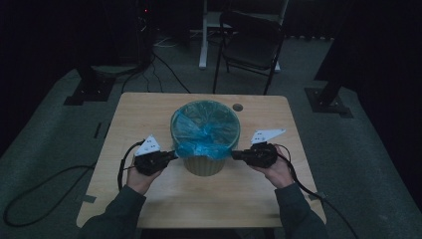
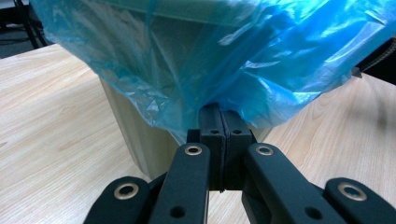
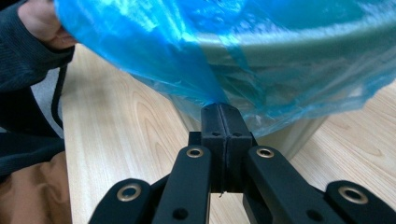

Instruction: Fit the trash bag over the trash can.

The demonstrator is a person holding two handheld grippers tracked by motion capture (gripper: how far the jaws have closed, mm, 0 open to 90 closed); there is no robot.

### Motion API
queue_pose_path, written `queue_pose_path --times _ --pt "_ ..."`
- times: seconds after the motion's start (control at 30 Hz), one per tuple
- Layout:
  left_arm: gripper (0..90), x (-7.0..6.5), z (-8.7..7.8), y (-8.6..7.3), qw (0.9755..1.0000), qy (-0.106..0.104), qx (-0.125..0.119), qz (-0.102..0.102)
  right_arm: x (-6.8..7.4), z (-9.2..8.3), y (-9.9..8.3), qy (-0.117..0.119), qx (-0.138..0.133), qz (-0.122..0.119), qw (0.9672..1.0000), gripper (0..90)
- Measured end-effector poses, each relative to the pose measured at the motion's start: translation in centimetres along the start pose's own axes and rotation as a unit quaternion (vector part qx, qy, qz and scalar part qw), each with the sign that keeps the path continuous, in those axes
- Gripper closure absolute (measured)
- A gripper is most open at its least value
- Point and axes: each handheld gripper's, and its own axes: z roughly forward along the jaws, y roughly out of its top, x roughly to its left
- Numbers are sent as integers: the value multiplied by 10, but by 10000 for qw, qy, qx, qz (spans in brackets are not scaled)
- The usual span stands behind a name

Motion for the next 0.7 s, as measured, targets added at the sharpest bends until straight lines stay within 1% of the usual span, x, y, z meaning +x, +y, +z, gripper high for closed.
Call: queue_pose_path --times 0.03,0.2,0.23,0.3,0.33,0.4,0.47,0.53,0.57,0.6,0.63,0.67,0.7 --pt "897 0 0 -1 10000 3 8 1 -1 0 -1 -25 46 -6 10000 900" --pt "897 -2 1 -3 9999 -8 97 48 1 2 -4 42 136 -38 9999 900" --pt "897 -4 4 -3 9999 -28 135 64 2 3 -4 69 144 -22 9999 900" --pt "898 -6 8 -5 9997 -65 217 84 5 7 -3 104 180 -78 9998 900" --pt "898 -7 11 -6 9995 -78 300 114 6 9 -2 130 209 -110 9996 900" --pt "898 -7 15 -8 9992 -74 383 129 8 11 -1 145 258 -163 9994 900" --pt "898 -5 15 -10 9991 -62 410 82 8 12 -1 79 318 -202 9993 900" --pt "898 -2 14 -10 9992 -48 399 15 5 10 -2 31 311 -155 9994 900" --pt "897 1 12 -11 9993 -15 370 -57 4 9 -3 16 303 -125 9995 900" --pt "897 3 10 -12 9993 16 359 -79 0 5 -5 -17 259 -78 9996 900" --pt "897 3 10 -12 9993 16 359 -79 0 5 -5 -17 259 -78 9996 900" --pt "896 5 9 -12 9993 44 340 -111 -3 1 -6 -60 224 -20 9997 900" --pt "896 9 6 -14 9993 100 333 -140 -4 -2 -7 -81 205 -7 9998 900"
